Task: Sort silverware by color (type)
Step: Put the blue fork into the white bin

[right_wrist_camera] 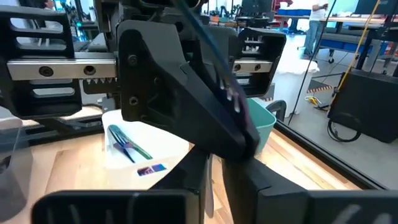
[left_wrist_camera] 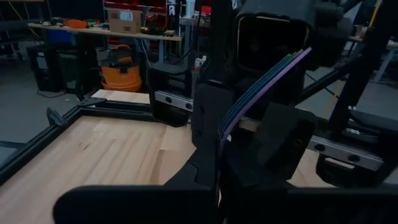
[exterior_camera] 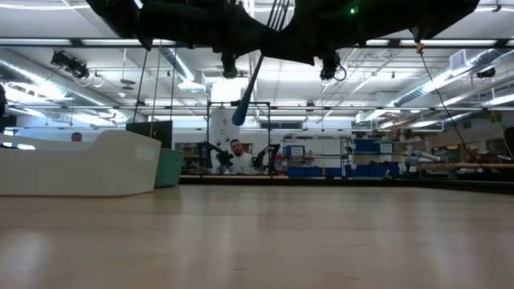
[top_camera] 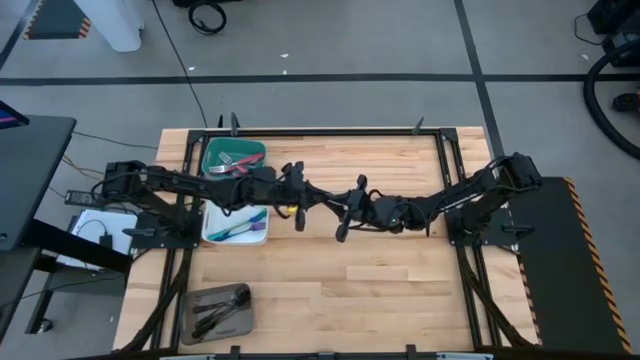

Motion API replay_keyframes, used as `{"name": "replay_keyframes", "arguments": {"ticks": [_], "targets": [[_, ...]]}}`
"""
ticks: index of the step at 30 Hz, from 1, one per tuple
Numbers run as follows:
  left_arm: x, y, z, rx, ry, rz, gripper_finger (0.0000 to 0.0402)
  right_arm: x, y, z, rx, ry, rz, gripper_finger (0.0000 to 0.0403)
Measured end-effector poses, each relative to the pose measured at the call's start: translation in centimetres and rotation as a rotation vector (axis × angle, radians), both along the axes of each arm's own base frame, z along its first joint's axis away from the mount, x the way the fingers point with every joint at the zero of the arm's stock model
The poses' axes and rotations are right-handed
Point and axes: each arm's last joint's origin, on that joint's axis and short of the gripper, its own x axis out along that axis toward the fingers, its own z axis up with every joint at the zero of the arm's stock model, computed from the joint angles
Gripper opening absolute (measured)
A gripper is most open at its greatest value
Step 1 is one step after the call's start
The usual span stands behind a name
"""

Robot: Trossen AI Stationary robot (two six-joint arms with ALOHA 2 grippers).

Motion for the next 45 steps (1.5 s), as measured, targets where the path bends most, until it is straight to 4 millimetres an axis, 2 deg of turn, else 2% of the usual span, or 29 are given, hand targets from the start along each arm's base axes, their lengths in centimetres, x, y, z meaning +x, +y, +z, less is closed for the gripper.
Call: {"name": "replay_keyframes", "arguments": {"ticks": [6, 15, 19, 24, 29, 33, 45], "targets": [[-1.8, -0.2, 1.3, 0.017, 0.073, -0.013, 0.0009, -0.2, 0.6, 0.6, -0.021, -0.024, 0.001, 0.009], [-7.8, -1.6, 3.1, -0.046, 0.36, -0.043, 0.0011, -2.1, 2.0, 3.0, -0.039, -0.037, 0.046, 0.0096], [-10.4, -2.5, 3.2, -0.118, 0.486, -0.055, 0.0012, -3.1, 2.2, 3.7, -0.031, -0.006, 0.061, 0.0096], [-12.9, -3.3, 1.6, -0.142, 0.757, -0.039, 0.0014, -3.5, 2.2, 3.9, 0.004, 0.008, 0.059, 0.0096], [-13.7, -3.4, -0.8, -0.14, 0.906, 0.045, 0.0015, -3.5, 2.2, 3.6, 0.017, 0.025, 0.061, 0.0096], [-14.0, -3.1, -1.8, -0.15, 0.932, 0.067, 0.0024, -3.5, 2.2, 3.5, 0.017, 0.025, 0.061, 0.0096], [-13.9, -1.8, -1.9, -0.169, 0.915, 0.163, 0.0078, -3.6, 2.1, 3.6, 0.013, 0.028, 0.057, 0.0096]]}}
